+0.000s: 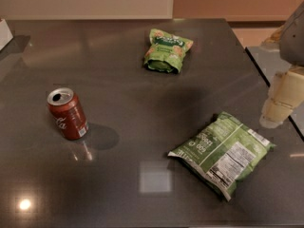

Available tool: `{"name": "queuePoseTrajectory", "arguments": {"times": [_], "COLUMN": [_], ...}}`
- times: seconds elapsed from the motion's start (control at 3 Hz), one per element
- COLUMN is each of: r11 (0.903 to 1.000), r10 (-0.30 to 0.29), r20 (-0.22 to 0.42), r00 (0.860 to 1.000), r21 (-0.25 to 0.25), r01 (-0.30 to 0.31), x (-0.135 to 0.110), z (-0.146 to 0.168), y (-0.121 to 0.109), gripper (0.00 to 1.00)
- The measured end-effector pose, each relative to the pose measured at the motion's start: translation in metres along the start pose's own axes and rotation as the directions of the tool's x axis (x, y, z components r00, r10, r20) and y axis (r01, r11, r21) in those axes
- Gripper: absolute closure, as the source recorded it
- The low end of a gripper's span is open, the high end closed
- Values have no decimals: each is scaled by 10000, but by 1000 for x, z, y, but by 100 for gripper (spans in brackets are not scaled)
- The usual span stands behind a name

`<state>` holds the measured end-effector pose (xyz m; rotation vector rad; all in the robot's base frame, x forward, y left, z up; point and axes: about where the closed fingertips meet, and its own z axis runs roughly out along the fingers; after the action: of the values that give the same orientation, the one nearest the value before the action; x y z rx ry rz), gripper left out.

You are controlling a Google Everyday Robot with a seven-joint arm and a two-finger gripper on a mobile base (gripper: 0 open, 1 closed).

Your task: Knock coke can over

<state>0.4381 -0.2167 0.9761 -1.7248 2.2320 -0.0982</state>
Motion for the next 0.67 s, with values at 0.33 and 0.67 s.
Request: {"name": "queuePoseTrajectory", "arguments": {"times": [0.33, 0.67], "r11": [10000, 9981], "r10": [0, -611], "r20": [1, 319], "r00": [10000, 9976], "r21": [2, -60], "r01": [0, 613], "x": [0, -15], "z": [0, -3], "y": [0, 0], "gripper": [0, 0]}}
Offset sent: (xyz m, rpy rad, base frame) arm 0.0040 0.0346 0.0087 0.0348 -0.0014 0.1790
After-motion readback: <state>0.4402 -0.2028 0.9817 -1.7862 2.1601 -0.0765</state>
